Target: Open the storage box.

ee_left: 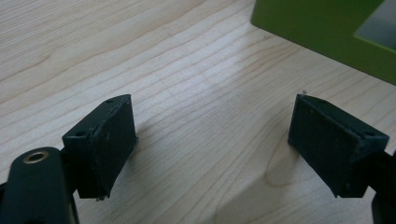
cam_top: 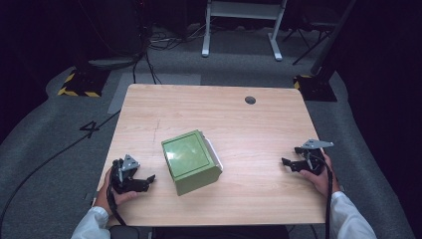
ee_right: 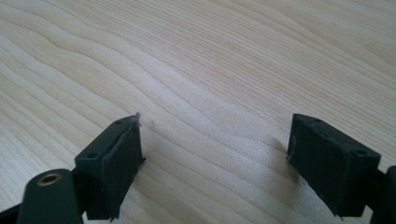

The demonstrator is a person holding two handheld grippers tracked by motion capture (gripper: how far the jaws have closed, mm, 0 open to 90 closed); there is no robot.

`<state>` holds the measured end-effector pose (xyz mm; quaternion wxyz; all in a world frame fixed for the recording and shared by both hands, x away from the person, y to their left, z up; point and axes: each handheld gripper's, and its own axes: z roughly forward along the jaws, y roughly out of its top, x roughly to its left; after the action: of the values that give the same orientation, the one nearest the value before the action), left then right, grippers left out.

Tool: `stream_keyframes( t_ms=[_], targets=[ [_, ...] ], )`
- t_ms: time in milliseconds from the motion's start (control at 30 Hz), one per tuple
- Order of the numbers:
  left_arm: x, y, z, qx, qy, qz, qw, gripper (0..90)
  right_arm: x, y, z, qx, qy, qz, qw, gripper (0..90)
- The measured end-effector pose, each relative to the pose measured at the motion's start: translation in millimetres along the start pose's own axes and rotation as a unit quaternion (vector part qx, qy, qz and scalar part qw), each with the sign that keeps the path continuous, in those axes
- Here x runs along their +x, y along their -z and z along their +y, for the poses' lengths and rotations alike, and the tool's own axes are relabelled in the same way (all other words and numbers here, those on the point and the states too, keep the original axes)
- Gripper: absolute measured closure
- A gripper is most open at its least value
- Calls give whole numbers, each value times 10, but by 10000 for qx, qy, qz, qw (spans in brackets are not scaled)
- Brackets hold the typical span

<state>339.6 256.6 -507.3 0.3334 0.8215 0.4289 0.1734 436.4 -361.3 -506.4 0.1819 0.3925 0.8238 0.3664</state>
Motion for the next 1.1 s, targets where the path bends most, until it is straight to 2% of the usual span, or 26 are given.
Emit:
stream_keyframes(
  t_ms=[100,167,233,300,467,567,667,800,833,900,967,1033,1067,1100],
  targets=[
    [-32,-14,16,12,-34,-61,10000,151,0,0,0,0,-1,0,10000,177],
    [-50,-25,28,9,-141,-118,9998,151,1,-2,2,3,-5,-2,10000,175],
    [-59,-30,30,3,-122,-144,9998,151,1,-4,4,7,-9,6,10000,172],
    [-65,-32,37,9,-205,-168,9996,151,4,-9,8,18,-23,-1,10000,164],
    [-101,-45,50,16,-244,-222,9995,151,20,-2,11,61,-78,-83,9999,163],
    [-135,-55,59,13,-309,-278,9991,151,45,19,37,204,-77,-24,9998,194],
    [-167,-60,67,20,-396,-342,9986,151,80,31,92,127,-165,152,9997,208],
    [-170,-64,68,20,-366,-367,9987,151,172,34,172,31,-28,239,9997,216],
    [-167,-63,69,28,-380,-370,9986,151,256,31,237,-24,124,286,9995,216],
    [-166,-65,69,17,-381,-371,9986,151,334,30,299,-112,231,333,9991,220],
    [-164,-66,69,20,-388,-390,9985,151,438,20,391,-201,380,555,9975,216],
    [-164,-65,70,26,-389,-392,9985,150,490,15,435,-240,449,634,9967,216],
    [-163,-65,70,27,-390,-393,9985,151,605,-2,521,-290,597,733,9951,217],
    [-163,-65,70,27,-390,-393,9985,150,648,-8,550,-312,644,775,9944,221]
  ],
)
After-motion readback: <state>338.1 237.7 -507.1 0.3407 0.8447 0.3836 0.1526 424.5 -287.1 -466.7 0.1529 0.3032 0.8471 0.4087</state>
